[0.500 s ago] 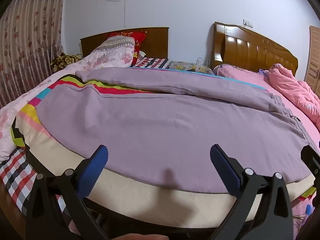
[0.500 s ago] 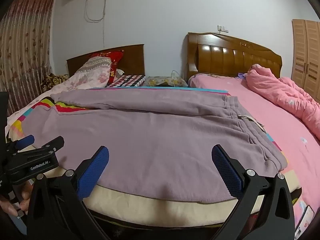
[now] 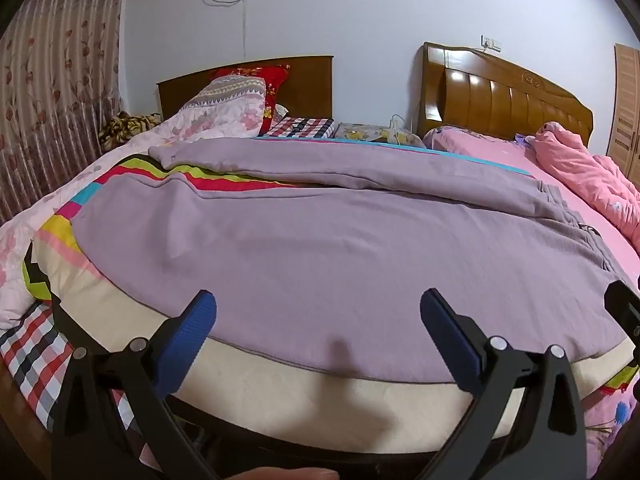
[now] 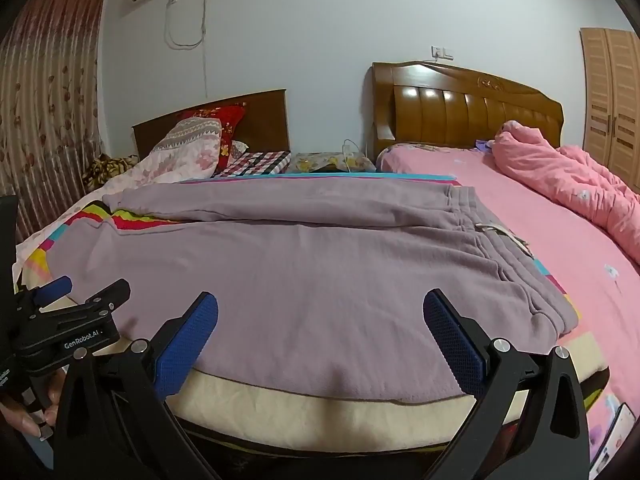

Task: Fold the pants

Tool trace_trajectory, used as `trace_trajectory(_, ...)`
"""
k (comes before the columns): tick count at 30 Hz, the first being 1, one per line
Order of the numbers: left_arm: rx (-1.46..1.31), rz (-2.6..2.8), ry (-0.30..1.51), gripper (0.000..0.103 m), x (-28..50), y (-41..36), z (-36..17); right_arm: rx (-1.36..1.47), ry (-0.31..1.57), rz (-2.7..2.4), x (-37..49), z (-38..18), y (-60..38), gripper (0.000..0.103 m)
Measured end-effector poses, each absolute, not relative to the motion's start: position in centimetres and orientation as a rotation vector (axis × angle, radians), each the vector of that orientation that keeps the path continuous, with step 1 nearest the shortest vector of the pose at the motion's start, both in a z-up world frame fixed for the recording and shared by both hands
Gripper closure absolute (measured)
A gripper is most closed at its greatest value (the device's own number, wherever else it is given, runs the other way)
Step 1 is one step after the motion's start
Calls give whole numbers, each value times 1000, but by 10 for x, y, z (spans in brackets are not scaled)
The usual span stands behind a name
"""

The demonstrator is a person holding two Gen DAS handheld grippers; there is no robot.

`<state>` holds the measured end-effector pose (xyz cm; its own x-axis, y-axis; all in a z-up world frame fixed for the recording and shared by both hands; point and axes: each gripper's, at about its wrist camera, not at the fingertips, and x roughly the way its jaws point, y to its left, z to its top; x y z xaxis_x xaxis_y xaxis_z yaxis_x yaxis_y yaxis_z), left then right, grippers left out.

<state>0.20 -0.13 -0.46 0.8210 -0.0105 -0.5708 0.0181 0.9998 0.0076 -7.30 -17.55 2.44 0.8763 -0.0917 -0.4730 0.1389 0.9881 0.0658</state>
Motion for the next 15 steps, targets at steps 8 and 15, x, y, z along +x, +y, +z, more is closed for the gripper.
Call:
trace_trajectory(8, 16, -14, 605, 1, 3, -5, -4, 104, 491, -119, -73, 23, -177, 4)
trace_trajectory(15, 22, -17, 605, 1, 1, -4, -4, 124, 494, -119, -73, 23, -180, 4)
